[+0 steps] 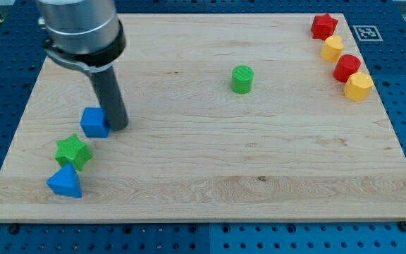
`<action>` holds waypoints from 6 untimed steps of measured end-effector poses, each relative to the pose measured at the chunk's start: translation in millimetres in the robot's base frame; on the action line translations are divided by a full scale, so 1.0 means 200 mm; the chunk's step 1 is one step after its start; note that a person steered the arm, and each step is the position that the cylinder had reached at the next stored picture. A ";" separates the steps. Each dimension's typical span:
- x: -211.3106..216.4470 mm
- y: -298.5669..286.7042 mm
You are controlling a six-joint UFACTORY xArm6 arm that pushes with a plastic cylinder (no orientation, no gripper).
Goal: Slide the arm to the left of the yellow hexagon
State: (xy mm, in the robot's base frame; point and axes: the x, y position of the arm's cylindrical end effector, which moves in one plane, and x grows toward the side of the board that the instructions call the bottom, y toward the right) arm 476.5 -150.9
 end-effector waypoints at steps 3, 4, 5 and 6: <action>0.02 0.24; 0.08 0.73; 0.07 1.29; -0.04 1.65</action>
